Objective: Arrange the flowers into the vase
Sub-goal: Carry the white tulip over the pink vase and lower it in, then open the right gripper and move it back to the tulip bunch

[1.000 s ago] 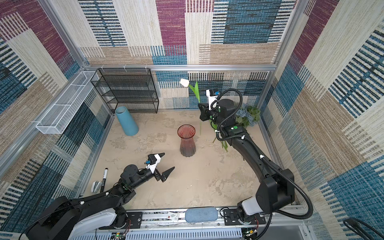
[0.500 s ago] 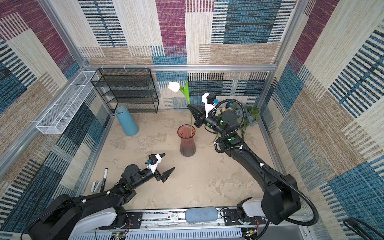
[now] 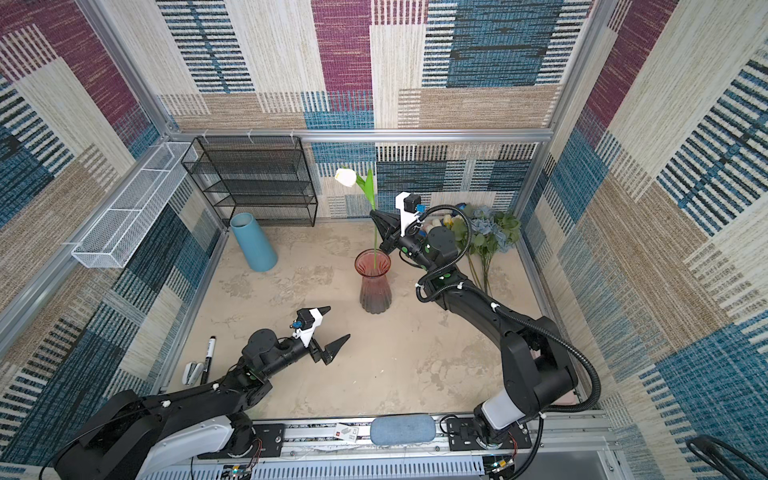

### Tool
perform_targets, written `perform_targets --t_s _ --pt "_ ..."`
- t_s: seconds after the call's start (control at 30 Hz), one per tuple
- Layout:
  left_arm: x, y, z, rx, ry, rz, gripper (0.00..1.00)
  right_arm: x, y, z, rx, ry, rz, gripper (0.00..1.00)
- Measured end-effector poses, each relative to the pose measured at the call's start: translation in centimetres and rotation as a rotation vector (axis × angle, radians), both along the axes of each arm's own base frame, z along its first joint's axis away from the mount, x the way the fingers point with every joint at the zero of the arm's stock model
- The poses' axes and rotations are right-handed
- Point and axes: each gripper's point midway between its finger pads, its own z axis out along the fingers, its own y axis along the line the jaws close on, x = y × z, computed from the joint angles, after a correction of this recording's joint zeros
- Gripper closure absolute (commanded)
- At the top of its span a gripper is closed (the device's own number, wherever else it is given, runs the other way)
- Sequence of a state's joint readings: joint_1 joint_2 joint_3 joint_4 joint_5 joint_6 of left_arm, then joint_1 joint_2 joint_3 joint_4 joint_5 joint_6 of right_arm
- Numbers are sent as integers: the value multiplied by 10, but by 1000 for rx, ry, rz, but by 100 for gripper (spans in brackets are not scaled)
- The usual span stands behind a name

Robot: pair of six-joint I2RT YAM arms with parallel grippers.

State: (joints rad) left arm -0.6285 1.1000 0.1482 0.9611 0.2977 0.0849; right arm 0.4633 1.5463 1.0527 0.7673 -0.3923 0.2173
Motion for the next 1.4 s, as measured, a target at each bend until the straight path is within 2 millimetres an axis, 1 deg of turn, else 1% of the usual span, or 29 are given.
perform_targets --t_s 0.13,0.23,0.37,0.4,0.47,0.53,0.6,0.7,0.8,0.87,0.97,1.0,1.07,1.13,1.17,1.27,1.33,1.4 --pt "0 0 0 0 -1 0 1 -6 11 -19 -39 -7 1 100" --pt "0 0 1 -2 -3 0 1 -11 16 -35 -78 -22 -4 100" --pt "0 0 2 -4 -6 0 1 -15 17 -55 -123 -22 -8 95" --pt "0 0 2 -4 -6 0 1 -16 17 -58 -129 -20 -8 92" --pt "0 0 2 -4 -6 0 1 -18 17 -62 -146 -27 -10 81" --pt "0 0 2 -4 -6 0 1 -21 18 -64 -156 -36 -5 73" --pt "0 0 3 -4 -6 -1 1 -24 18 -63 -166 -51 -3 60" --pt "0 0 3 -4 -7 -1 1 -27 18 -61 -181 -70 -6 52" --pt "0 -1 3 -4 -7 -1 1 -26 18 -63 -195 -60 -11 49" --pt "0 -1 3 -4 -6 -1 1 -25 16 -63 -203 -57 -25 45" --pt "0 -1 3 -4 -6 -1 1 -25 11 -59 -206 -56 -52 43" --pt "0 -1 3 -4 -6 -1 1 -25 9 -57 -204 -56 -64 40" --pt "0 -1 3 -3 -5 -1 1 -25 3 -48 -192 -65 -92 40" --pt "0 -1 2 -2 -4 -1 1 -26 -4 -35 -171 -76 -129 31" --pt "0 -1 2 -2 -4 -2 1 -26 -8 -30 -157 -80 -147 30" --pt "0 -1 2 -3 -4 -2 0 -25 -22 -11 -111 -85 -220 23" --pt "0 -1 4 -6 -8 -6 0 -20 -33 1 -85 -77 -283 22" --pt "-2 -1 7 -12 -15 -10 0 -9 -49 9 -60 -48 -358 21"
